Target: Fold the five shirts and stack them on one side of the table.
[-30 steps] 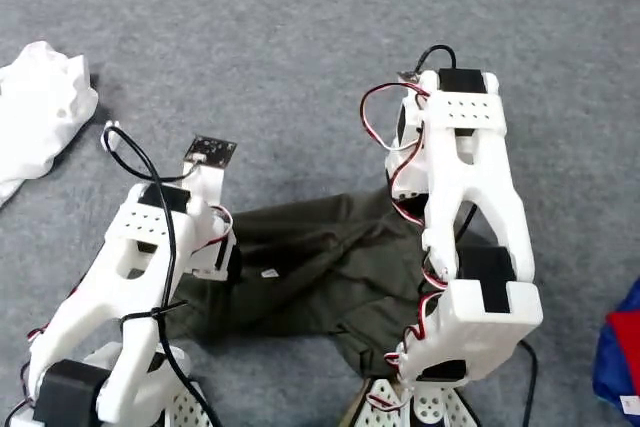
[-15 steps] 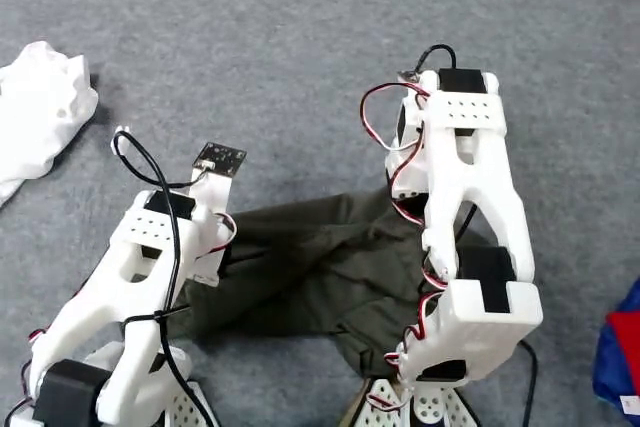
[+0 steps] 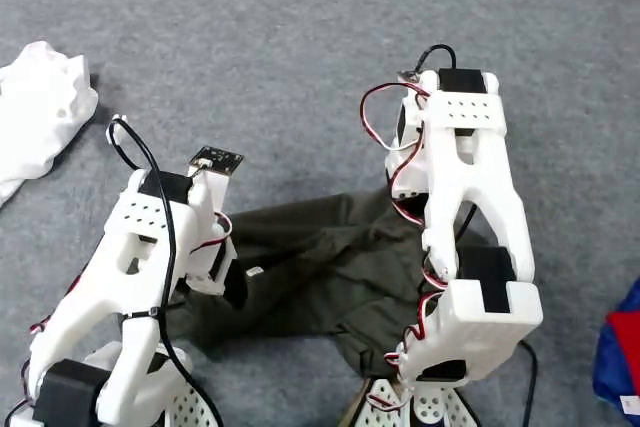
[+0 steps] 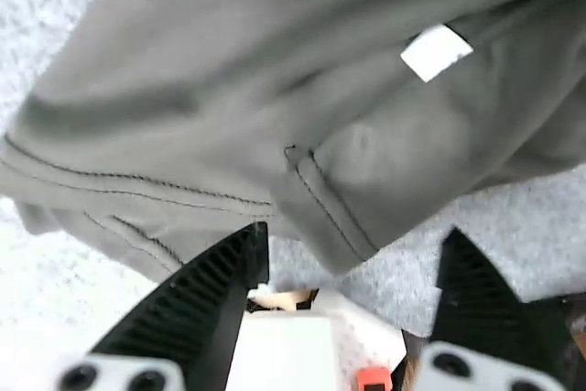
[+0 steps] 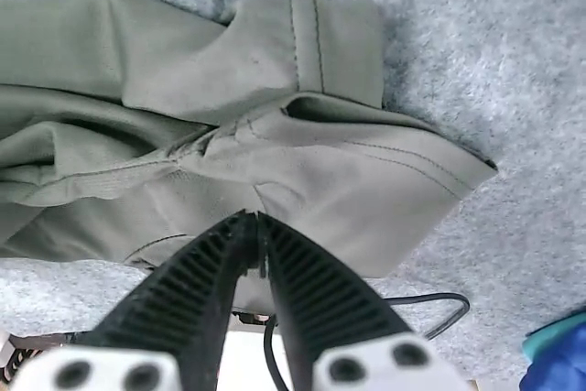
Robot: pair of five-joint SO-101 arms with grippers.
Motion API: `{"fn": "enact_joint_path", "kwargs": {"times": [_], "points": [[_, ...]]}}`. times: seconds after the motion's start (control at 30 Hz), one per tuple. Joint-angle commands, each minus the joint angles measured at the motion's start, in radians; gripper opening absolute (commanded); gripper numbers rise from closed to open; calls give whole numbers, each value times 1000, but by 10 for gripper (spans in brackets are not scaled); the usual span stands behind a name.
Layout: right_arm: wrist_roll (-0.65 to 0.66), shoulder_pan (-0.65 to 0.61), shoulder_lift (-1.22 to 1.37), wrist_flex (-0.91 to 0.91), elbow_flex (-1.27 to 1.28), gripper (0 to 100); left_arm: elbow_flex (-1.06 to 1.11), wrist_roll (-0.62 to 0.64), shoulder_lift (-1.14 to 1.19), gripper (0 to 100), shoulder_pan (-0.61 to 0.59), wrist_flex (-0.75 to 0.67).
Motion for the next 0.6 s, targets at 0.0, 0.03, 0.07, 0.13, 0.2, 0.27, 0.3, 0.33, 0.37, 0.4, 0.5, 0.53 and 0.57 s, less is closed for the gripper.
{"fn": "enact_joint_path", "kwargs": {"times": [0.0,0.03,0.07,0.13,0.2,0.27,0.3,0.33,0.37,0.4,0.5,0.53,0.57], "points": [[2,13,-61,-3,-48,5,31,-3,-2,324,0,-74],[2,13,-61,-3,-48,5,60,-3,-2,324,0,-107],[2,13,-61,-5,-48,5,81,-3,-2,324,0,-130],[2,13,-61,-8,-48,5,110,2,-2,324,0,-167],[2,13,-61,-8,-48,5,123,34,-2,324,0,-189],[2,13,-61,-8,-48,5,124,51,-2,324,0,-196],[2,13,-61,-8,-48,5,123,57,-2,324,0,-198],[2,13,-61,-8,-48,5,123,63,-2,324,0,-198],[2,13,-61,-8,-48,5,123,69,-2,324,0,-198],[2,13,-61,-8,-48,5,124,71,-2,314,0,-196],[2,13,-61,-8,-48,5,124,71,-1,227,0,-195],[2,13,-61,-8,-48,5,124,71,-1,191,3,-195],[2,13,-61,-8,-48,5,124,71,-1,163,6,-195]]}}
